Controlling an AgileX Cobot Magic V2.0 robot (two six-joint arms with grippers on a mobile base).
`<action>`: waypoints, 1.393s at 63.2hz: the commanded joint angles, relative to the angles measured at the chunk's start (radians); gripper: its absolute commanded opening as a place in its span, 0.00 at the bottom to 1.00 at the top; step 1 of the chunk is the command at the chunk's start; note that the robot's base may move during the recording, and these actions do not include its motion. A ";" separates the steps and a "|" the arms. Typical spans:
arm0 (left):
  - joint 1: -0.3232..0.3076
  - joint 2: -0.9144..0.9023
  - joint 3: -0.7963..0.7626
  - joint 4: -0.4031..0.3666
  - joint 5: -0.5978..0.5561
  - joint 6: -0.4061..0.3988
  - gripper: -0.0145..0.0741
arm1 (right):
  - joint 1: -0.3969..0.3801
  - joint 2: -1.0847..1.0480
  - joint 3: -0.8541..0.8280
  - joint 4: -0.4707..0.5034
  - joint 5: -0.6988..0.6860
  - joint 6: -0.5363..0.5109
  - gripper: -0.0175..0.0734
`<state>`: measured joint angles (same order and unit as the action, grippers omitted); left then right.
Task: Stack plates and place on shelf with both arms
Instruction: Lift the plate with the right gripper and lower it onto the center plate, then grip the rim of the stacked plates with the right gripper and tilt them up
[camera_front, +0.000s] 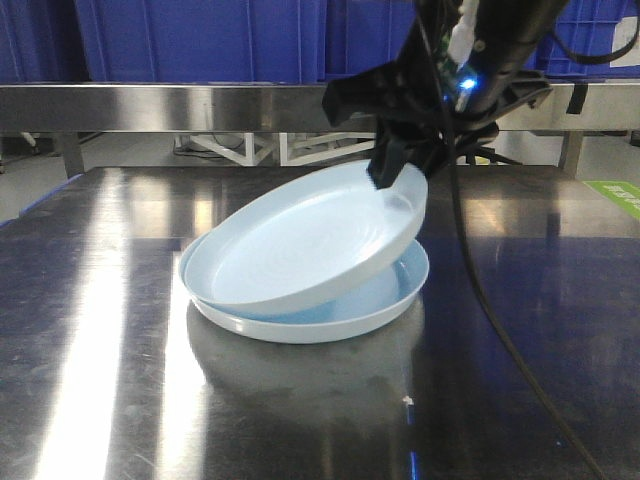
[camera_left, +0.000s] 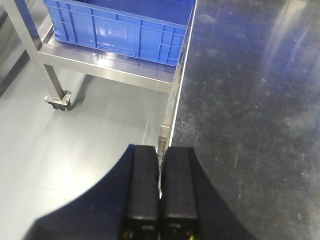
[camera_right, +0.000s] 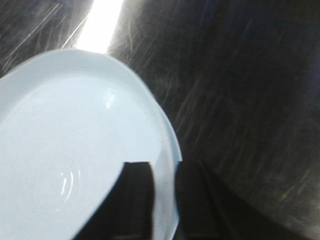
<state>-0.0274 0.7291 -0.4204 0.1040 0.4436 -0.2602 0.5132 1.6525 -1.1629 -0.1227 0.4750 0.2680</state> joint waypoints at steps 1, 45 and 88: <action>-0.003 -0.005 -0.028 -0.003 -0.070 -0.007 0.27 | 0.003 -0.018 -0.038 -0.009 -0.060 -0.006 0.67; -0.003 -0.005 -0.028 -0.003 -0.070 -0.007 0.27 | 0.003 0.087 -0.038 -0.009 -0.016 -0.006 0.56; -0.003 -0.005 -0.028 -0.003 -0.070 -0.007 0.27 | 0.000 -0.130 -0.036 -0.122 -0.186 -0.006 0.22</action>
<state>-0.0274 0.7291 -0.4204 0.1040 0.4436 -0.2602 0.5189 1.6347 -1.1722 -0.2031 0.3698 0.2730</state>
